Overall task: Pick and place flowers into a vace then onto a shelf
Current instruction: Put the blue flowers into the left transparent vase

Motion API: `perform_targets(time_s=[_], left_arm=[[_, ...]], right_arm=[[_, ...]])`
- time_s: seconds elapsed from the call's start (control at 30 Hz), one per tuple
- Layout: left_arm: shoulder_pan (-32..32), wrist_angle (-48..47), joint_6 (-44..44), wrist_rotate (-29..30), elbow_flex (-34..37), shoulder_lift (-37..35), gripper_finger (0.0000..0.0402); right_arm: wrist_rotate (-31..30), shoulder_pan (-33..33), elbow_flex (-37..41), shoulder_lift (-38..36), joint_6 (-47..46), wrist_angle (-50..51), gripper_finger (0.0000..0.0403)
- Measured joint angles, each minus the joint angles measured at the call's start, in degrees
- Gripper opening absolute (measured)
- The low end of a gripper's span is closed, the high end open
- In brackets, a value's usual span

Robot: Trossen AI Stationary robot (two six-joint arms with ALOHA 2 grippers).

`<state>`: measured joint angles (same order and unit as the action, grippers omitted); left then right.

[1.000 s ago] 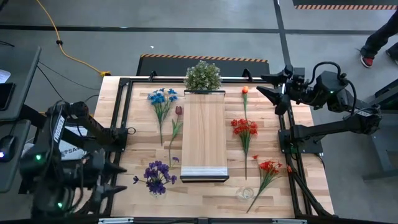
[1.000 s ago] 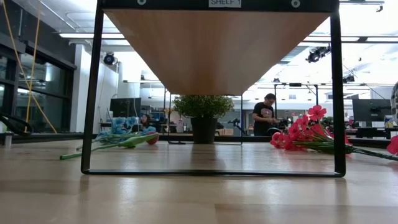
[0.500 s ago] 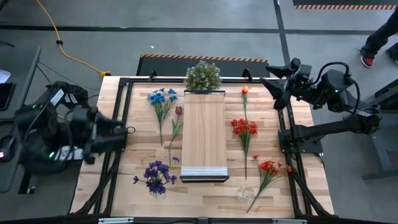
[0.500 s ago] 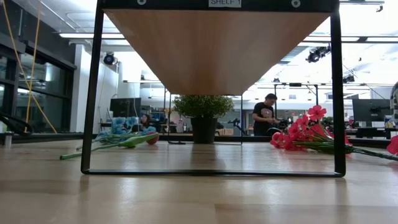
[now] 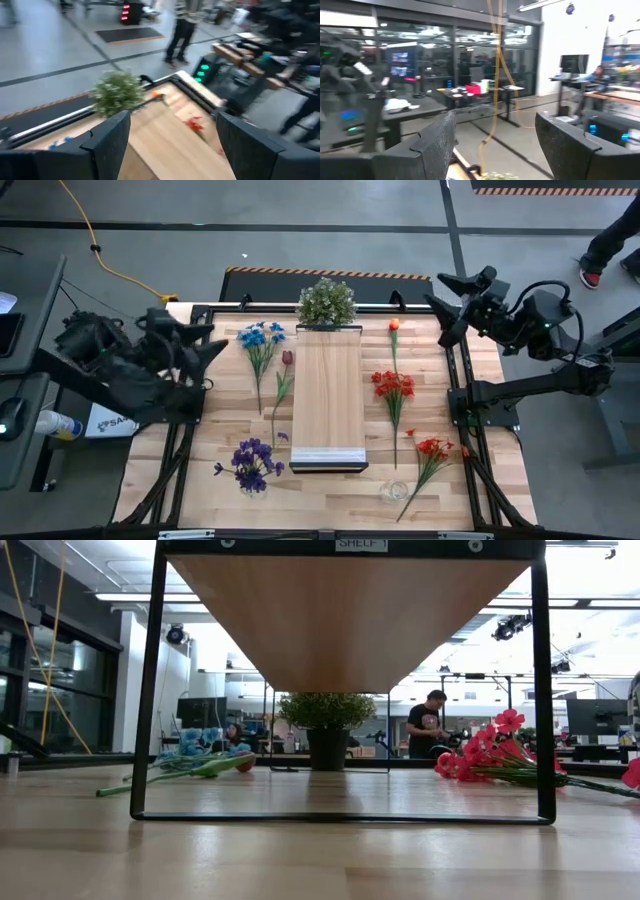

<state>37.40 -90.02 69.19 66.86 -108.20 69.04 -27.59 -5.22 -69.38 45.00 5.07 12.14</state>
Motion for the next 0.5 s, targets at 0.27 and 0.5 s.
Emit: perform_targets(time_s=[0.27,0.5], left_arm=[[-11.9,0.0,-1.4,-2.7,0.0,5.8,0.0326],[-21.2,0.0,-7.5,-5.4,0.0,10.3,0.0326]], right_arm=[[-4.4,0.0,0.0,-1.3,3.5,0.0,0.0262],[-4.4,0.0,0.0,-2.4,4.4,0.0,0.0262]])
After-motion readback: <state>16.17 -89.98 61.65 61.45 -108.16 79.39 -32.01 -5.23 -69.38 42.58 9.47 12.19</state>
